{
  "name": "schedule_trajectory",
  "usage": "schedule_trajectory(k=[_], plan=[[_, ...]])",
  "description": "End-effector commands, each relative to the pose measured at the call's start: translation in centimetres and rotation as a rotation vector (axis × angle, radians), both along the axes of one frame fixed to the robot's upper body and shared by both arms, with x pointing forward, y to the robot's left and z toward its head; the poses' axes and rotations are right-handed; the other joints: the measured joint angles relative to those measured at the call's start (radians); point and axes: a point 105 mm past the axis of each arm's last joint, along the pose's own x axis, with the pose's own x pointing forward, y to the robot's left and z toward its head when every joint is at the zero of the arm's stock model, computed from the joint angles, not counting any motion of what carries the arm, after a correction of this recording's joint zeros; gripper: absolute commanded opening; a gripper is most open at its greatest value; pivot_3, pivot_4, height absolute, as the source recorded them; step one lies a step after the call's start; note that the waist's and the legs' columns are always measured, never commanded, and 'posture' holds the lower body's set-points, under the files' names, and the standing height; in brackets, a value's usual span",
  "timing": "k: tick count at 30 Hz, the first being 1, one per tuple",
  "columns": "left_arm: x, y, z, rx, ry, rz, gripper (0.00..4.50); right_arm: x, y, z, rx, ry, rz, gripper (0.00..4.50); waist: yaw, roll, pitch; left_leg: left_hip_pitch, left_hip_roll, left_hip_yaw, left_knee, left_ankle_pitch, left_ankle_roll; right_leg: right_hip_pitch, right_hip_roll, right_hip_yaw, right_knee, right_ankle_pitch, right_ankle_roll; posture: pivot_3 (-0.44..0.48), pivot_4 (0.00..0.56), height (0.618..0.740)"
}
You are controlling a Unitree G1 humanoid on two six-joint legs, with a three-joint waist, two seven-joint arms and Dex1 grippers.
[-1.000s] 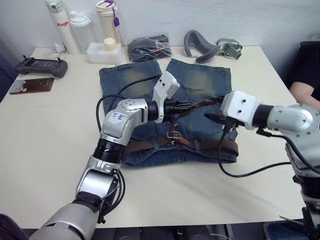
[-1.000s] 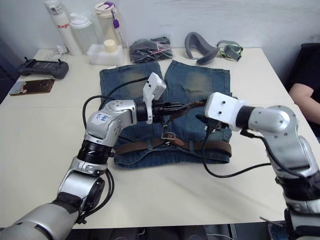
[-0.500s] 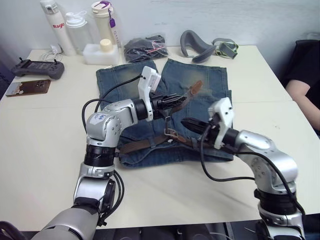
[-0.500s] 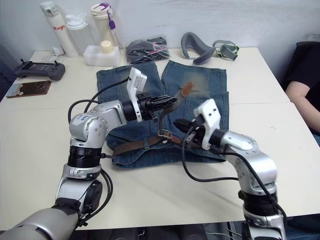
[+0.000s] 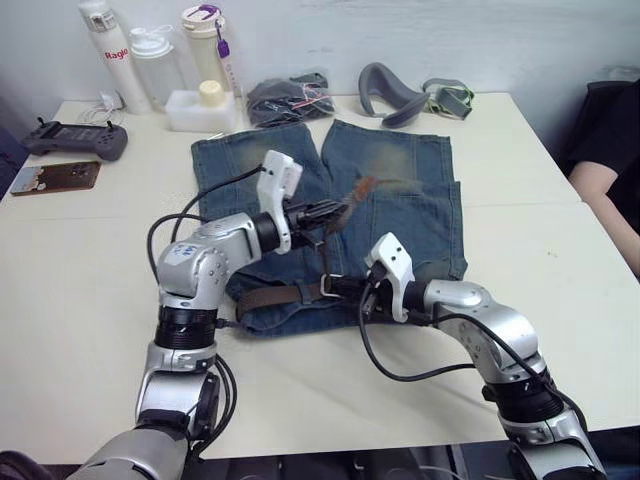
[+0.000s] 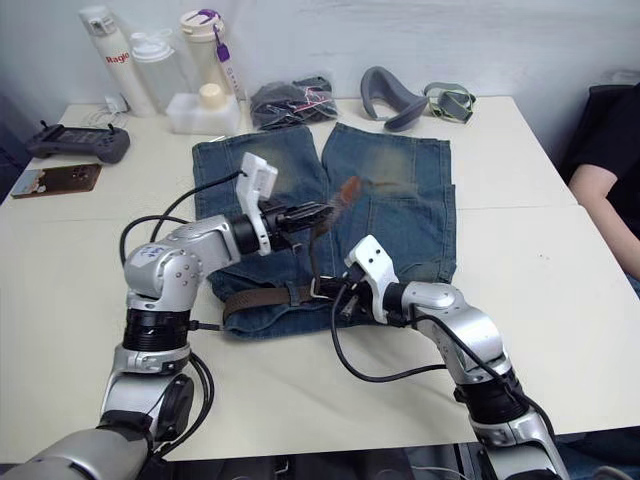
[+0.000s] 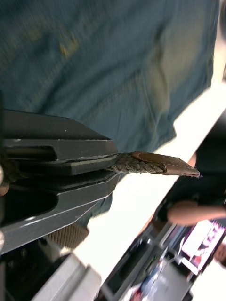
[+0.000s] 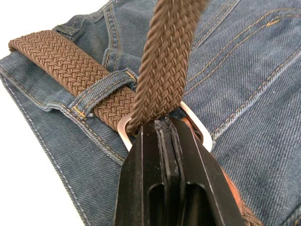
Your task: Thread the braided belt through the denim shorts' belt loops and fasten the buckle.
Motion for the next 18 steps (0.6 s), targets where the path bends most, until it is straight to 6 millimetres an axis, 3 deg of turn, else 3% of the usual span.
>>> schedule_trajectory(k=[1, 8, 18], plan=[[-0.8, 2.6, -0.6, -0.03, 0.024, 0.063, 0.0, -0.7, -0.5, 0.5, 0.055, -0.006, 0.021, 0.08, 0.001, 0.0, 0.0, 0.003, 0.0, 0.0, -0.003, 0.0, 0.0, 0.003, 0.0, 0.0, -0.003, 0.0, 0.0, 0.0, 0.15, 0.74], [-1.1, 2.4, -2.5, -0.074, 0.085, 0.069, 0.0, -1.5, -2.7, 4.8, 0.064, -0.06, 0.051, 0.08, 0.012, -0.001, 0.0, 0.002, 0.0, -0.001, -0.003, -0.001, 0.001, 0.004, -0.003, -0.001, -0.006, 0.0, 0.001, 0.0, 0.15, 0.74], [-1.7, 3.6, -6.0, -0.045, 0.144, 0.11, 0.0, 0.3, -2.1, 2.6, -0.048, -0.019, 0.014, 0.08, 0.002, -0.001, 0.0, 0.003, 0.0, 0.0, -0.006, -0.002, 0.001, 0.003, 0.0, 0.0, -0.008, 0.0, 0.0, 0.0, 0.15, 0.74]])
